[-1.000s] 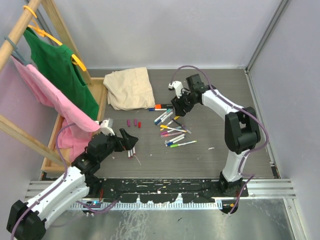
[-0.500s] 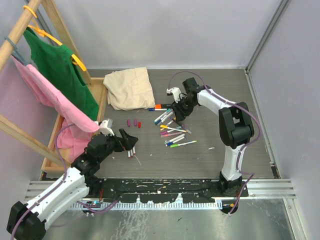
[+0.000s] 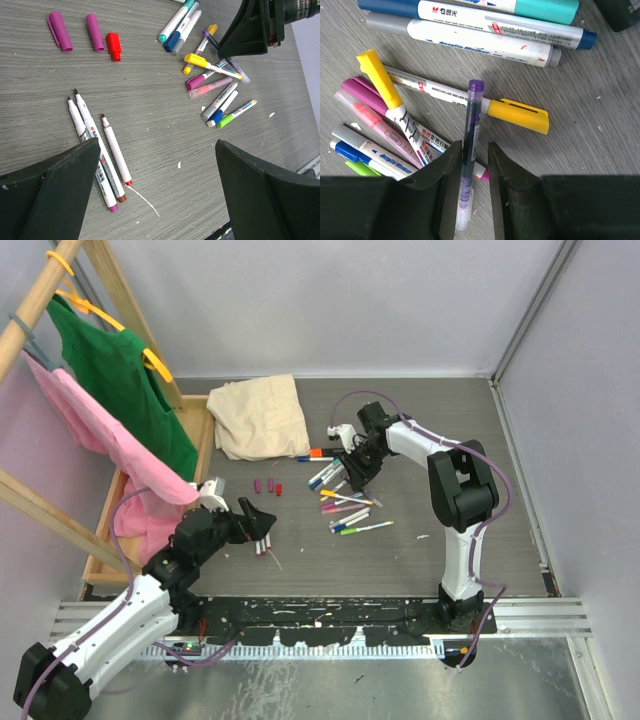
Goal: Open the pen caps
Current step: Pick up the pen from the center of the board.
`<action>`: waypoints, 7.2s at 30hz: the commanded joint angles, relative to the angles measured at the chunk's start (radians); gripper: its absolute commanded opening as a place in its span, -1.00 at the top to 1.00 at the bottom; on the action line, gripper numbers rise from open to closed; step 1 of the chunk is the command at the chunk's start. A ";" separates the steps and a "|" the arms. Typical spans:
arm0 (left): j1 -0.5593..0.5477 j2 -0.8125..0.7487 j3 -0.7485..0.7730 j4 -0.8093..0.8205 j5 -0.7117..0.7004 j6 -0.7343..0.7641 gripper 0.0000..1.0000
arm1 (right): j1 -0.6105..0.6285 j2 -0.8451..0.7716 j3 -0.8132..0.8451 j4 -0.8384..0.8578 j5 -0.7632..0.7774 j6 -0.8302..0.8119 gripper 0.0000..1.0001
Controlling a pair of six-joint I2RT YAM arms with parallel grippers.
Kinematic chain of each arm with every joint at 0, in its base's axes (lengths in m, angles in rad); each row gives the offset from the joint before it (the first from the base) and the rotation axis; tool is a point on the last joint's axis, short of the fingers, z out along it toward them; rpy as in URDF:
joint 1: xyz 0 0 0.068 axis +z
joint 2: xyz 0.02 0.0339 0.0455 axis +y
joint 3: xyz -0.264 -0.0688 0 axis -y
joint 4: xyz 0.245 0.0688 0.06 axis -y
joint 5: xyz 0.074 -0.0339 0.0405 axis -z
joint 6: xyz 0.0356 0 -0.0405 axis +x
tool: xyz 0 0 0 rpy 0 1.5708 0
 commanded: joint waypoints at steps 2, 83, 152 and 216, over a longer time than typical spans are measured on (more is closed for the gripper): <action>0.000 -0.005 0.009 0.056 0.007 -0.003 -1.00 | 0.010 0.013 0.055 -0.021 0.011 0.006 0.42; -0.254 0.977 0.309 1.433 0.282 -0.494 -0.12 | -0.086 -0.439 -0.546 1.680 -0.876 1.545 0.99; -0.222 0.421 0.361 0.137 0.357 0.099 1.00 | -0.167 -0.671 -0.168 0.210 -0.681 -0.018 -0.35; -0.148 0.169 0.255 0.335 0.292 -0.004 -0.84 | 0.367 -0.826 -0.413 0.068 -0.145 -0.739 0.99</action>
